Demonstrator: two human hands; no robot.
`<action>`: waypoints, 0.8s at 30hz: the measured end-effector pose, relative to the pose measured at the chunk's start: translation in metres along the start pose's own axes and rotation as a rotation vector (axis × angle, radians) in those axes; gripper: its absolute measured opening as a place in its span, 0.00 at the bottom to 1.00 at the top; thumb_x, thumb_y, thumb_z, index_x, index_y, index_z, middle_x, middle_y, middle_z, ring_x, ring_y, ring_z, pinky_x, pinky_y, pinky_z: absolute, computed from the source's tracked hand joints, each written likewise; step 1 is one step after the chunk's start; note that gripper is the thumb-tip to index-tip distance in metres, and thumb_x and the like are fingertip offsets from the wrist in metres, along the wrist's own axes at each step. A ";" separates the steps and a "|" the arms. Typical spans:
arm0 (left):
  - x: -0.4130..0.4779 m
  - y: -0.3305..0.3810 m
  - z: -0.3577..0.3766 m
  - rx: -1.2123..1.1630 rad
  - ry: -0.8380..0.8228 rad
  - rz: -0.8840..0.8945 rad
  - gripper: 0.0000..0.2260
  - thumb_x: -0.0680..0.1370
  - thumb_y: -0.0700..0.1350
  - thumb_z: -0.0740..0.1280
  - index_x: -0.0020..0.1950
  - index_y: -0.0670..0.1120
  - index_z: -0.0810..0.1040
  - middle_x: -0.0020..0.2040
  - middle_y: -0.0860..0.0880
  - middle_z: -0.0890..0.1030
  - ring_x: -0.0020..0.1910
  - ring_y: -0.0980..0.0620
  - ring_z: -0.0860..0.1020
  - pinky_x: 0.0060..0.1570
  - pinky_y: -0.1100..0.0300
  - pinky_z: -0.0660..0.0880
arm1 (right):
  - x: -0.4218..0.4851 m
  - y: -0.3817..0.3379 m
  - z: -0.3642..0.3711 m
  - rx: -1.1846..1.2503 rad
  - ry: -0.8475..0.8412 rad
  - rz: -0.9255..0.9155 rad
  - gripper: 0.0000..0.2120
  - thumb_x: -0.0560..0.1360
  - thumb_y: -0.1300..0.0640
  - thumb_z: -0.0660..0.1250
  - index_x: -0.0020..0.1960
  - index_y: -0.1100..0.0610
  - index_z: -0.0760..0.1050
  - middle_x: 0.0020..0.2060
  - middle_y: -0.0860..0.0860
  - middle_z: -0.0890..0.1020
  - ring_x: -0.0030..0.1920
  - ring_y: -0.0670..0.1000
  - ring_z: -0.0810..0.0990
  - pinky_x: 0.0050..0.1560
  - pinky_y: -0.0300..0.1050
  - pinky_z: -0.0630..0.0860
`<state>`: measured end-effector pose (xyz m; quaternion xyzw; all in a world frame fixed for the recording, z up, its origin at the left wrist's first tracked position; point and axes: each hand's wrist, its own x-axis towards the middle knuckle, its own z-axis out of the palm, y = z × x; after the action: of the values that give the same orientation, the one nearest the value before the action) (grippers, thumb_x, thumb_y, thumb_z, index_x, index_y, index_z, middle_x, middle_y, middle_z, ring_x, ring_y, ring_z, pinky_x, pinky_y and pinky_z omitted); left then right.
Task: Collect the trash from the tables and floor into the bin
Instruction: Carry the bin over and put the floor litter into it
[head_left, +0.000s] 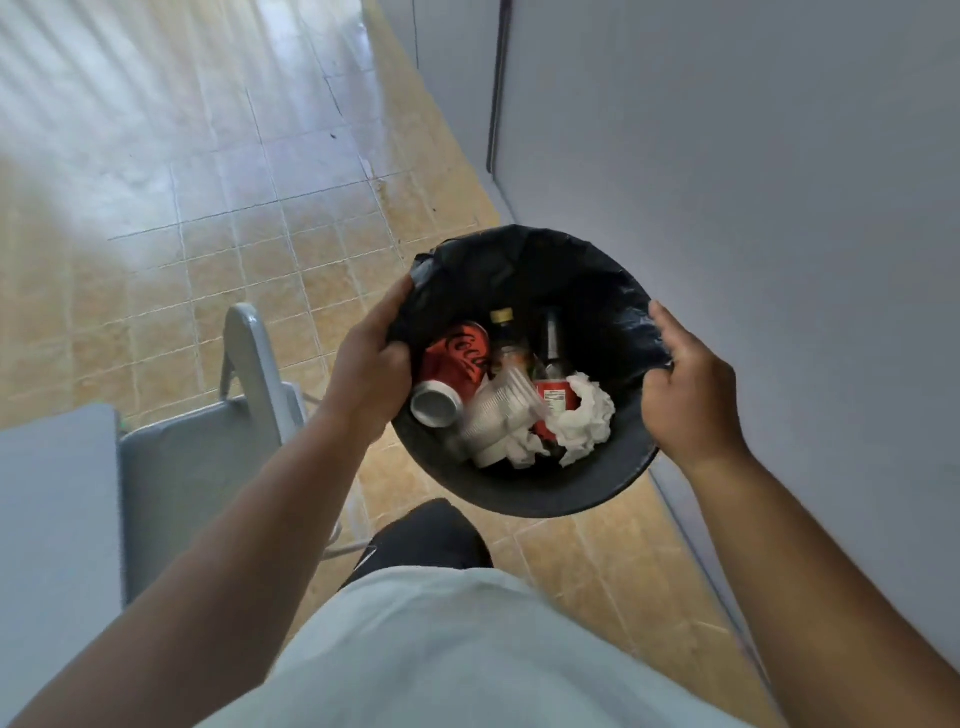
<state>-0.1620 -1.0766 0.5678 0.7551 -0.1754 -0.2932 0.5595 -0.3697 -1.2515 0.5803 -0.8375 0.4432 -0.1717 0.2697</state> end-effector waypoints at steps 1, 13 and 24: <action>0.019 0.003 0.000 -0.015 0.026 0.003 0.34 0.75 0.27 0.54 0.75 0.55 0.68 0.61 0.54 0.75 0.65 0.47 0.74 0.67 0.45 0.73 | 0.027 -0.004 0.004 -0.011 -0.016 -0.029 0.31 0.74 0.75 0.57 0.75 0.58 0.67 0.67 0.57 0.77 0.63 0.59 0.78 0.67 0.48 0.73; 0.281 0.043 -0.047 -0.114 0.245 -0.047 0.35 0.72 0.27 0.53 0.75 0.54 0.69 0.67 0.53 0.76 0.69 0.49 0.73 0.70 0.47 0.70 | 0.326 -0.102 0.110 0.005 -0.191 -0.219 0.30 0.76 0.74 0.58 0.76 0.56 0.66 0.68 0.58 0.76 0.59 0.61 0.80 0.60 0.55 0.79; 0.458 0.048 -0.127 -0.219 0.654 -0.091 0.37 0.73 0.28 0.53 0.76 0.57 0.67 0.72 0.52 0.74 0.70 0.53 0.72 0.70 0.49 0.71 | 0.567 -0.242 0.246 0.036 -0.451 -0.567 0.31 0.75 0.75 0.59 0.76 0.57 0.67 0.68 0.55 0.76 0.64 0.58 0.78 0.67 0.44 0.68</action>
<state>0.2732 -1.2685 0.5266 0.7518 0.0796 -0.0775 0.6500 0.2279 -1.5394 0.5582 -0.9391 0.1196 -0.0585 0.3169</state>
